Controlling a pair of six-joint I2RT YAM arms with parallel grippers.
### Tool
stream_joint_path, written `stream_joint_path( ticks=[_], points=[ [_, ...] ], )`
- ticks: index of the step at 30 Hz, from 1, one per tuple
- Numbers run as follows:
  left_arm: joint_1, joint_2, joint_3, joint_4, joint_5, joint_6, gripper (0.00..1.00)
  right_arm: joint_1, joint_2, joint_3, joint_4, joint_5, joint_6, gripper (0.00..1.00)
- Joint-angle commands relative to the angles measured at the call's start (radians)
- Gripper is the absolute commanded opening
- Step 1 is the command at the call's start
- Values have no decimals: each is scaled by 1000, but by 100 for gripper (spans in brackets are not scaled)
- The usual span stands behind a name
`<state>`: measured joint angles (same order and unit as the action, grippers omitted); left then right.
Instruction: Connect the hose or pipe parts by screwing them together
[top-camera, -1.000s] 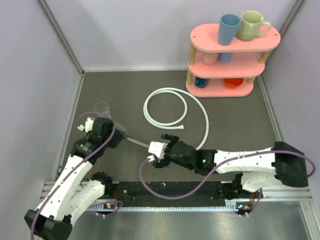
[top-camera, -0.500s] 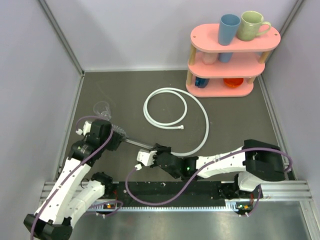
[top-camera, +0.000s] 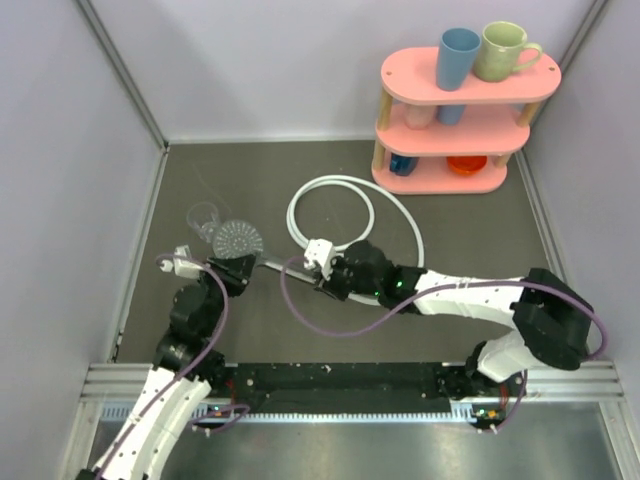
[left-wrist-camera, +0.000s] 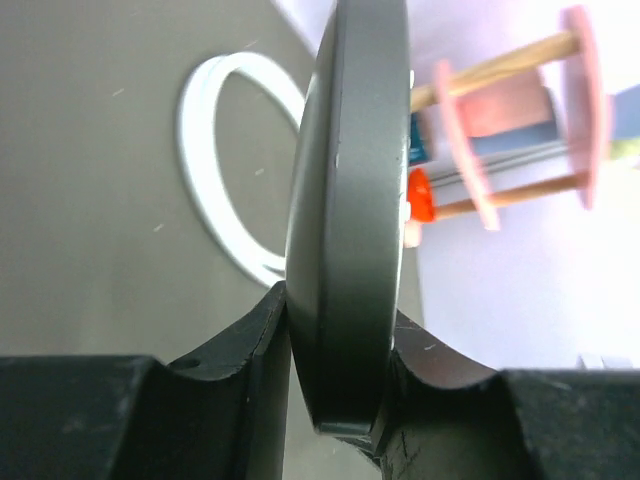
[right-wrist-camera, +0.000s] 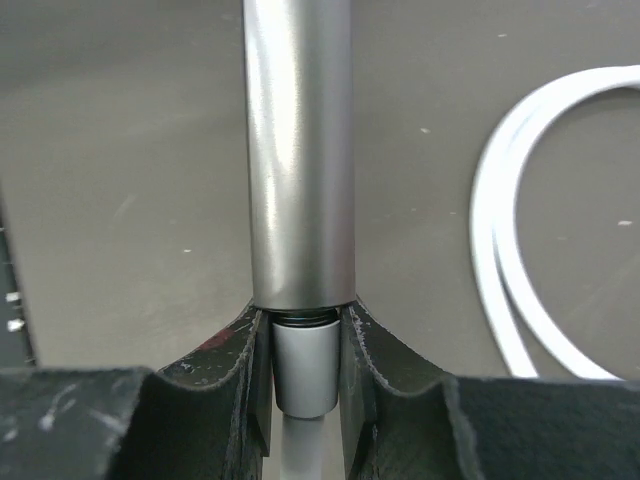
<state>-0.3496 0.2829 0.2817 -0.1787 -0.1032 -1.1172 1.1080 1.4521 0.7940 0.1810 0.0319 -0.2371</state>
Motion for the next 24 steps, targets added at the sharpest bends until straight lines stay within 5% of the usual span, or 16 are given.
stream_joint_path(
  ticks=[1, 6, 12, 15, 16, 17, 19, 23, 24],
  points=[
    [-12, -115, -169, 569, 203, 209, 0, -174, -29, 105, 114, -571, 220, 0],
    [-12, -107, -253, 694, 240, 227, 0, -280, 62, 134, 205, -971, 387, 0],
    [-12, -22, -251, 751, 270, 232, 0, -301, 142, 194, 126, -1099, 410, 0],
    [-12, -13, -233, 687, 238, 234, 0, -303, 128, 200, 59, -1023, 365, 6],
    [-12, -13, -222, 638, 214, 224, 0, -303, 120, 206, -2, -989, 328, 12],
    [-12, -16, -192, 586, 177, 211, 0, -303, 105, 205, -20, -944, 318, 31],
    [-12, -14, -161, 412, 53, 151, 0, -303, 59, 188, -63, -835, 288, 43],
    [-12, 34, -2, 71, -117, 24, 0, -300, -44, 119, -66, -548, 265, 87],
    [-12, 86, 38, -9, -151, -40, 0, -297, -74, 99, -52, -441, 253, 91]
  ],
)
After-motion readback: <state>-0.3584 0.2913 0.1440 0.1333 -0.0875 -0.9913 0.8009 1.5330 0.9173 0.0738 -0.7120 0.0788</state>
